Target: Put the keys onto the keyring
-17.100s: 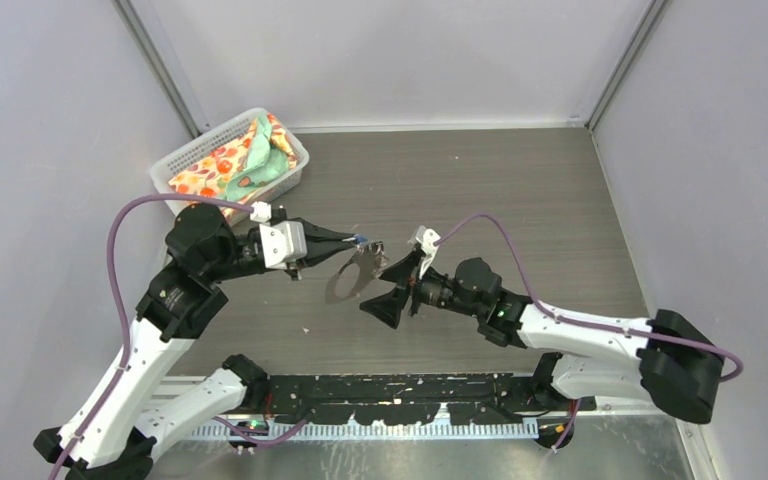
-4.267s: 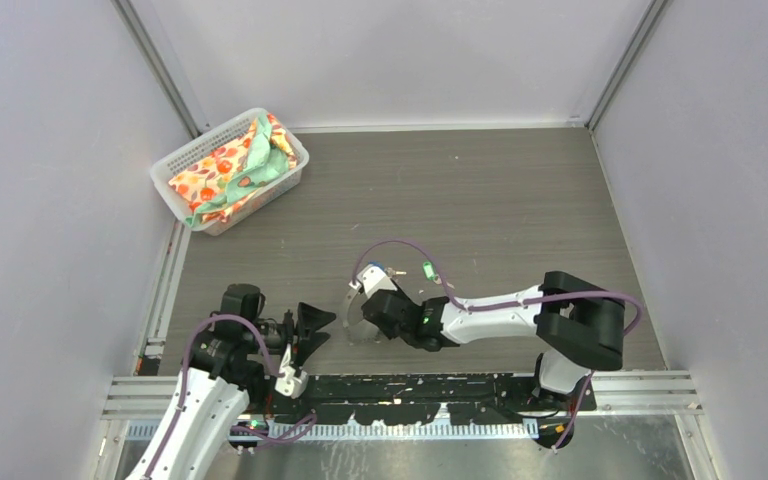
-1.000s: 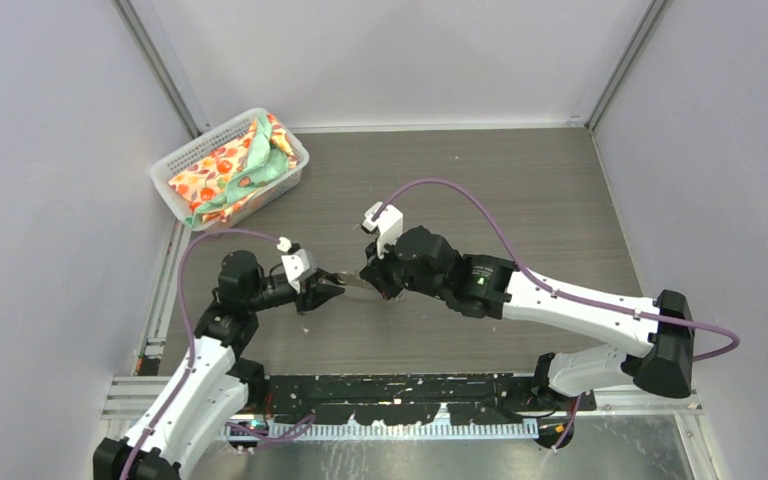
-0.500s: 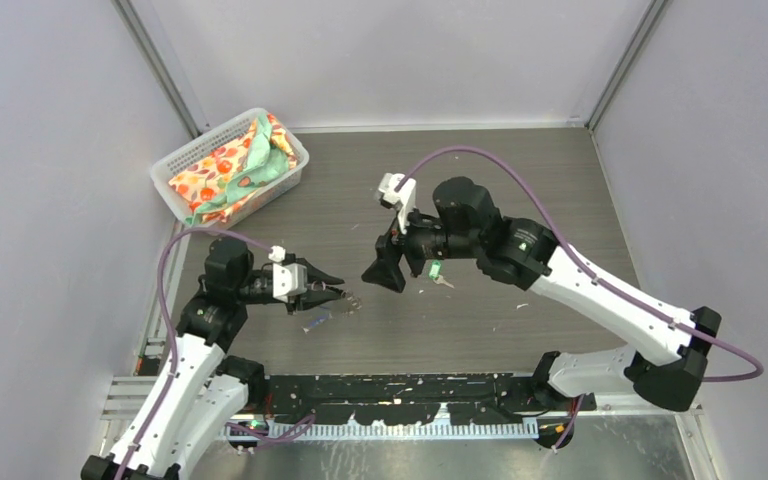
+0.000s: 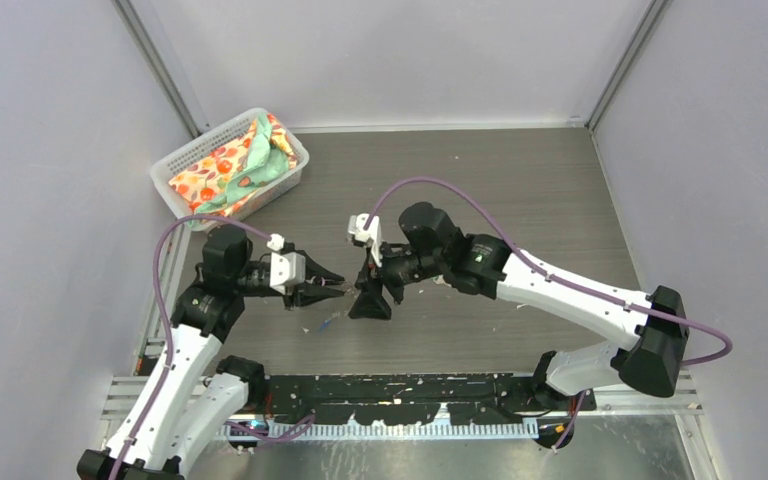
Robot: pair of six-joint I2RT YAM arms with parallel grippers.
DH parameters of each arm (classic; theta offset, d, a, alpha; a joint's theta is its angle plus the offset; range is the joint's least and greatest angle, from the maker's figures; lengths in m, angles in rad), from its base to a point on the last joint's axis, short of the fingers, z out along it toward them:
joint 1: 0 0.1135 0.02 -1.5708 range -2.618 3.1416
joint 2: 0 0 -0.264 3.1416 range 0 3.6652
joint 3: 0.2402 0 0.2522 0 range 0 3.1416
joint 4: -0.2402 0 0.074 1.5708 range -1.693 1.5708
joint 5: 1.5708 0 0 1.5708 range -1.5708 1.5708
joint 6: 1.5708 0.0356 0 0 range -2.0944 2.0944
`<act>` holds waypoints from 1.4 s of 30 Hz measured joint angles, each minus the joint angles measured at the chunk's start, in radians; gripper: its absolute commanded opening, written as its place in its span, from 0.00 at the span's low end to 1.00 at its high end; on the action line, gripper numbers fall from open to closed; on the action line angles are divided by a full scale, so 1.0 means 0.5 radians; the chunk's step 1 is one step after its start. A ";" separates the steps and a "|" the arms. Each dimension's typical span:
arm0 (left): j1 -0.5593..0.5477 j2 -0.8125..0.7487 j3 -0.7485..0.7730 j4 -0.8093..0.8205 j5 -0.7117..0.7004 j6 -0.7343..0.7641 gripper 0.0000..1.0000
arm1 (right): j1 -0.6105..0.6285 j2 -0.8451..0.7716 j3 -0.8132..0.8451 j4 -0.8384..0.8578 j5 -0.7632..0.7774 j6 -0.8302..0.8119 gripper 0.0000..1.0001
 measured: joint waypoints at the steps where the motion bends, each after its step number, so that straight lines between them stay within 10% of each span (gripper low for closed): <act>1: 0.000 0.004 0.018 0.005 0.000 -0.020 0.00 | 0.021 0.000 -0.032 0.044 0.011 0.000 0.68; 6: -0.001 0.005 0.073 0.016 0.021 -0.108 0.00 | 0.108 0.002 -0.230 0.336 0.182 0.000 0.65; 12: 0.000 0.023 0.164 0.024 0.044 -0.175 0.00 | 0.131 0.025 -0.427 0.784 0.370 -0.010 0.07; 15: 0.004 0.046 0.225 0.037 0.035 -0.213 0.02 | 0.138 0.030 -0.479 0.970 0.333 -0.019 0.01; 19: 0.004 0.062 0.262 0.033 0.030 -0.278 0.84 | 0.144 0.021 -0.555 1.131 0.277 0.034 0.01; 22: -0.001 0.079 0.314 0.041 0.022 -0.358 0.97 | 0.144 -0.041 -0.641 1.212 0.276 0.097 0.01; 29: -0.001 0.115 0.660 -0.278 0.021 -0.173 0.89 | 0.143 -0.449 -0.764 1.141 0.309 0.122 0.01; 35: -0.001 -0.021 0.636 -0.385 -0.036 0.067 0.43 | 0.143 -0.585 -0.742 1.046 0.288 0.110 0.01; 42: -0.001 0.009 0.630 -0.190 -0.001 -0.094 0.13 | 0.142 -0.572 -0.719 0.858 0.297 0.067 0.01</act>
